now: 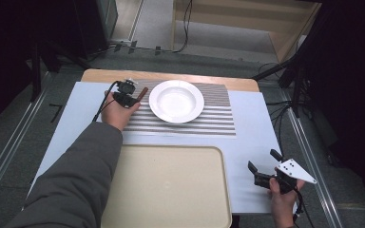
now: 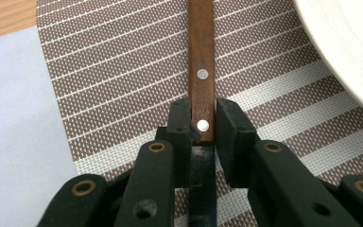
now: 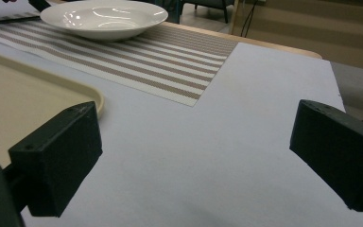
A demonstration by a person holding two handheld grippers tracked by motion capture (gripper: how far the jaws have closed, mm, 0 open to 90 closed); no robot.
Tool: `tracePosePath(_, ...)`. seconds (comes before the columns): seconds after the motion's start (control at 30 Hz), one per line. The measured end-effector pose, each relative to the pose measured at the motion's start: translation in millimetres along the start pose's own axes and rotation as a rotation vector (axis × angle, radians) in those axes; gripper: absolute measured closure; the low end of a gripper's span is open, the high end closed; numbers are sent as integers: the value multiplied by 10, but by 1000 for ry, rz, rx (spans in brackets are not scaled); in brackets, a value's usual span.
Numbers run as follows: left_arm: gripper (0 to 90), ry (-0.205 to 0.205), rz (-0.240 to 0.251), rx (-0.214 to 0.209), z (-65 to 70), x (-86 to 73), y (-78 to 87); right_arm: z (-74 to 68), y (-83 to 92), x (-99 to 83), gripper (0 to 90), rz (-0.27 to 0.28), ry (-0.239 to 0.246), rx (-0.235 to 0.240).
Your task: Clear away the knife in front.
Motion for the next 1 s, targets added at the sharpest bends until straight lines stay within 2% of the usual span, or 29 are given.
tracePosePath(0.07, 764, 2, -1, -6, -5, 0, 1, 1, -1, 0, 17, 0, -1, 0)
tracePosePath(0.13, 765, 30, -2, -36, -32, 3, 5, 1, 0, 0, 17, 0, -3, 0)
tracePosePath(0.17, 765, 30, -1, -41, -38, 4, 7, 1, 0, 0, 17, 1, -1, 0)
tracePosePath(0.23, 766, 24, 1, -32, -48, 8, 20, 1, -1, 0, 17, 0, -2, 0)
tracePosePath(0.33, 766, 41, 20, -54, -68, 45, 72, 2, -1, 0, 17, 0, -5, 0)
tracePosePath(0.57, 767, 46, 37, -62, -114, 94, 200, 1, -2, 0, 17, -1, -3, -1)
tracePosePath(1.0, 766, 40, 70, -105, -13, 82, 440, 4, 5, 0, 17, 4, -8, 2)
Point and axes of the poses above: each handheld gripper's, and its own axes: y roughly backward along the jaws, x roughly out of its top, z roughly to its right, the point moved 6 cm from there along -y, roughly forward along the jaws, and after that the axes turned 6 degrees about y, right-handed, at the moved point
